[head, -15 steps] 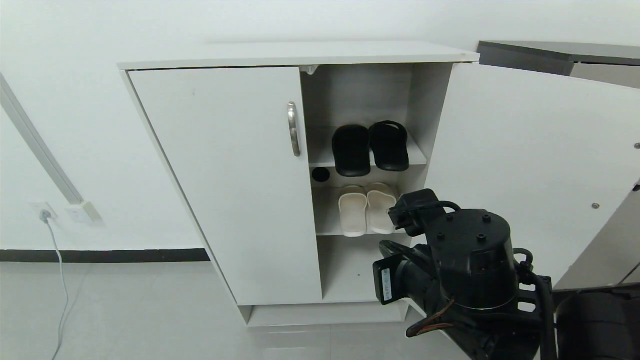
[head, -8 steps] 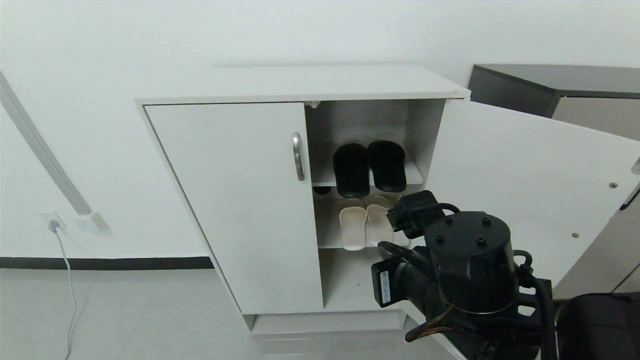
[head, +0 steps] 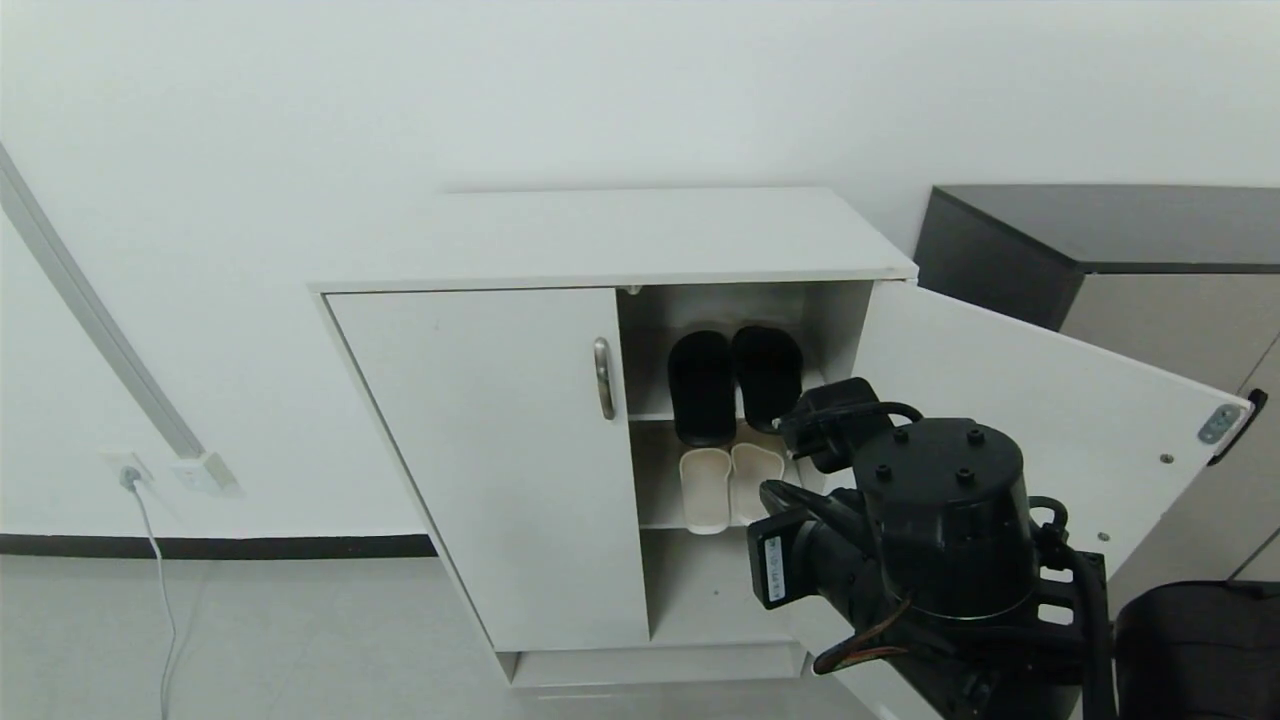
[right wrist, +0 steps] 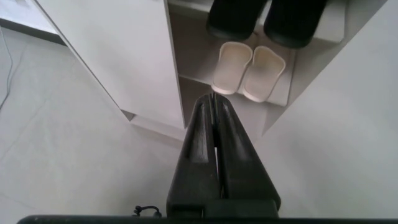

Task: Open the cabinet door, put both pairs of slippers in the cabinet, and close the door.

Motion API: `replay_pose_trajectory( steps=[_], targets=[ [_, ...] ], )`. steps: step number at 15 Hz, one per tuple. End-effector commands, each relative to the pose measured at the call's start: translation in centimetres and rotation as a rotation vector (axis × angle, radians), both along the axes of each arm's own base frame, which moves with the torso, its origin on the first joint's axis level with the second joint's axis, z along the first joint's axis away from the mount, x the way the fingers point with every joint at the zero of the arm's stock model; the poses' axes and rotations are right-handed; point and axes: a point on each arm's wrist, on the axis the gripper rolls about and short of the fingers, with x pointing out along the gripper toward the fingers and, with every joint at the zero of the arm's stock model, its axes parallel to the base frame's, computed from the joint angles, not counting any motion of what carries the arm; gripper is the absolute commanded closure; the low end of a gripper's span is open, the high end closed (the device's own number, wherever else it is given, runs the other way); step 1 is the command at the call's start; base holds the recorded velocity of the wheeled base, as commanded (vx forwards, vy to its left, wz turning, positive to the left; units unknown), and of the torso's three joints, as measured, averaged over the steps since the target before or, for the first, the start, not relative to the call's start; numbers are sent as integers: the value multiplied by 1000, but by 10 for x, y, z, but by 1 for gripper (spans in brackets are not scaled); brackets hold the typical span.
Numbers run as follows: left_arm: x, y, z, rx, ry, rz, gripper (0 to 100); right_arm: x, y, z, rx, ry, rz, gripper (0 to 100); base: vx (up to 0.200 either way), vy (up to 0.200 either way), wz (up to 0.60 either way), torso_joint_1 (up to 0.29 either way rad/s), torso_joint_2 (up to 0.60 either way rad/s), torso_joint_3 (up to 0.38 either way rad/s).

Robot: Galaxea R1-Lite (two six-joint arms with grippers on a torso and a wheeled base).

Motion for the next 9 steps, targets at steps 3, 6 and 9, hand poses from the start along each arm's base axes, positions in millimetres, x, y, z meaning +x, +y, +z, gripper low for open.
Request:
replay_pose_trajectory(
  steps=[3, 6, 9],
  targets=[
    [0, 0, 0, -1, 1, 1, 100, 0, 0, 0, 0, 0, 0, 100, 0, 0, 0, 159, -481, -323],
    [0, 0, 0, -1, 1, -1, 100, -1, 0, 0, -1, 0, 2, 100, 0, 0, 0, 186, -496, -320],
    [0, 0, 0, -1, 1, 1, 100, -1, 0, 1, 0, -1, 2, 100, 0, 0, 0, 201, -525, -320]
  ],
)
